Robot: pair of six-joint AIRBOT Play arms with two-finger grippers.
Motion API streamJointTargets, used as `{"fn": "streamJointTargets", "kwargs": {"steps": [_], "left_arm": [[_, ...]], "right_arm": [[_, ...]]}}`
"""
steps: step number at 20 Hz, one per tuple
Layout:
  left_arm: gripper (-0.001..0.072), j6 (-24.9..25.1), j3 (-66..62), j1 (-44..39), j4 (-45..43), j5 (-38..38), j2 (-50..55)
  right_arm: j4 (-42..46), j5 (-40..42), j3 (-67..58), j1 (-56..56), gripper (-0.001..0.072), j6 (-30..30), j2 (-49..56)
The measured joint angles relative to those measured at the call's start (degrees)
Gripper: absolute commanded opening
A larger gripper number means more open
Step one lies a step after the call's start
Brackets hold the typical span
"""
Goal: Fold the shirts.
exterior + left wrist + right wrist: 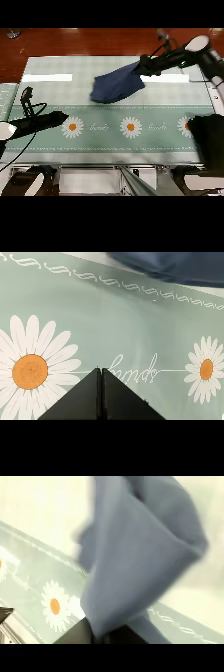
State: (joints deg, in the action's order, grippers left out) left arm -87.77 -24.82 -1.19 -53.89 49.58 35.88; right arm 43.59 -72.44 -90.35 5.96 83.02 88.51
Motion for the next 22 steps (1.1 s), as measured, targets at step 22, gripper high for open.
{"fn": "streamJointTargets", "kwargs": {"steps": [22], "left_arm": [[0.0024, 0.07, 0.0, -0.04, 0.0, -1.27, 0.0]], "right_arm": [[42.21, -33.4, 12.72, -66.97, 0.0135, 10.8, -39.91]]}}
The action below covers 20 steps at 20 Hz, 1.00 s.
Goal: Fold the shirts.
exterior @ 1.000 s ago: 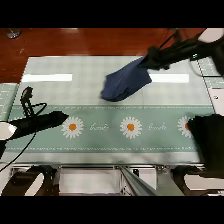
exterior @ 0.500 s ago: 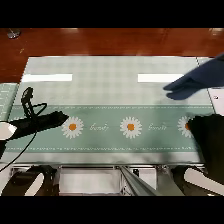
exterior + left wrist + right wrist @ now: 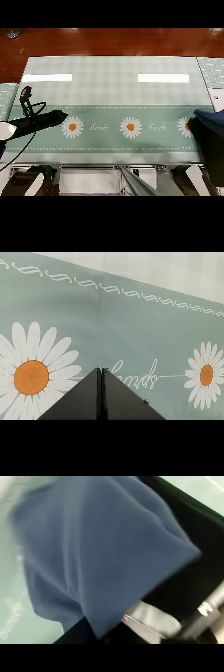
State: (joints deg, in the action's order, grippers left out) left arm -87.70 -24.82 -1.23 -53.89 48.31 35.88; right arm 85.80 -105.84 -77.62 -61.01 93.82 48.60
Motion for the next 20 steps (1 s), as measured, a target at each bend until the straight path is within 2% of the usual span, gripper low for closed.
{"fn": "streamJointTargets", "kwargs": {"steps": [1, 2, 5, 6, 7, 8, 9, 13, 15, 17, 20], "left_arm": [[0.0024, 0.0, 0.0, -0.02, -0.02, -0.11, 0.0], [0.0024, 0.04, 0.0, -0.09, -0.02, -0.15, 0.0], [0.0023, 1.46, 0.0, -0.46, -0.04, -0.22, 0.13], [0.0023, 2.14, -0.13, -0.48, -0.02, -0.39, 0.35], [0.0023, 2.97, -0.55, -0.42, -0.04, -0.61, 0.68], [0.0023, 3.78, -1.68, -0.11, -0.07, -0.76, 1.38], [0.0022, 4.59, -3.65, 0.26, -0.04, -0.61, 2.38], [0.0022, 8.55, -22.36, 0.79, -0.09, 3.74, 10.97], [0.0021, 9.29, -35.01, -0.76, -0.28, 6.49, 16.61], [0.0021, 7.58, -45.46, -4.07, -3.72, 9.62, 21.7], [0.0022, 0.83, -50.95, -10.43, -14.8, 12.41, 27.5]], "right_arm": [[3.15, -0.07, 3.17, -1.68, 0.048, 1.07, -2.27], [5.62, -0.11, 5.77, -2.82, 0.0622, 2.08, -3.93], [8.79, 0.94, 9.64, -4.5, 0.0621, 4.15, -5.29], [7.63, 1.84, 9.27, -4.37, 0.0608, 4.26, -4.68], [5.92, 3.58, 8.07, -3.72, 0.0508, 4.42, -3.67], [3.58, 5.09, 6.14, -2.49, 0.0248, 4.42, -2.38], [0.61, 7.41, 3.34, -0.5, 0.0026, 4.39, -0.61], [-16.72, 20.28, -10.45, 15.15, 0.002, -0.24, 7.74], [-21.14, 26.8, -15.13, 26.99, 0.002, -2.12, 12.0], [-20.98, 30.95, -17.51, 39.93, 0.002, -3.69, 16.61], [-13.84, 32.28, -16.13, 57.66, 0.0019, -4.96, 24.28]]}}
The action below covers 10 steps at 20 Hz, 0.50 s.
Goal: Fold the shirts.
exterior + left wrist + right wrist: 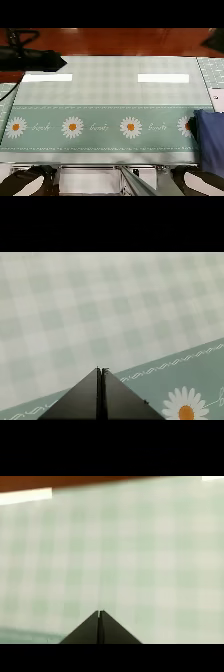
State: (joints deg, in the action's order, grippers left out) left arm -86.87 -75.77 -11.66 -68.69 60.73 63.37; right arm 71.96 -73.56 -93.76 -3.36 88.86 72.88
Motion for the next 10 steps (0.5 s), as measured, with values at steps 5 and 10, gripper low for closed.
{"fn": "streamJointTargets", "kwargs": {"steps": [5, 10], "left_arm": [[0.0023, -6.38, 4.94, -2.64, -10.23, 1.68, 6.34], [0.0023, -7.96, 6.64, -0.68, -12.98, 3.41, 8.33]], "right_arm": [[13.97, 1.92, 10.78, 12.96, 0.002, 3.98, 10.05], [20.24, 3.43, 15.3, 15.34, 0.0021, 6.38, 13.22]]}}
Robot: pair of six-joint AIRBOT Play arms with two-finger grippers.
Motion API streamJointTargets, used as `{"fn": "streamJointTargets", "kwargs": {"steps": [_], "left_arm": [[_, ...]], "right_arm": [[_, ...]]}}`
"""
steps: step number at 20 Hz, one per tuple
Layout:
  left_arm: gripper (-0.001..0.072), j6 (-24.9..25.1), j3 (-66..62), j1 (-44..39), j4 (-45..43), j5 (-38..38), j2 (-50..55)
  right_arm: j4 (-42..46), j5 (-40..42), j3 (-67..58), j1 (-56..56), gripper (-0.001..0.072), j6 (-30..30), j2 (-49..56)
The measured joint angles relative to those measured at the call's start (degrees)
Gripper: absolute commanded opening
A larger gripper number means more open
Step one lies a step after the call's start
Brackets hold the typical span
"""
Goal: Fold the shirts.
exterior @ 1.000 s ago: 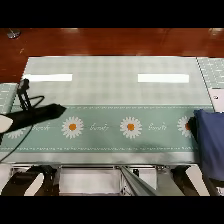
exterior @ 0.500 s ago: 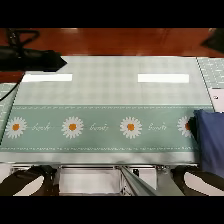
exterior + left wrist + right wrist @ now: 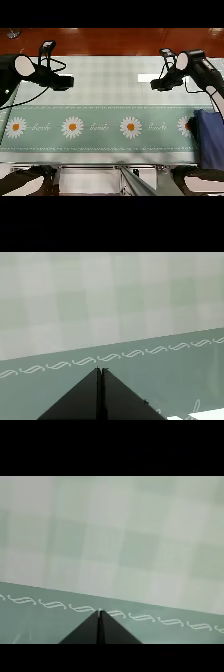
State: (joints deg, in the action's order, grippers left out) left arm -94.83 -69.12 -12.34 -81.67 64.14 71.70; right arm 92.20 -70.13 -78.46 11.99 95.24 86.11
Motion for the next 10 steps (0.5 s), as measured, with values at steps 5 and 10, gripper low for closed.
{"fn": "streamJointTargets", "kwargs": {"steps": [5, 10], "left_arm": [[0.0023, -0.33, 0.31, 0.46, -0.61, 1.77, 0.92], [0.0024, -0.5, 0.37, 0.52, -0.79, 2.19, 1.22]], "right_arm": [[1.55, 0.55, 0.94, 0.48, 0.0021, 0.46, 0.68], [1.88, 0.66, 1.11, 0.59, 0.002, 0.61, 0.79]]}}
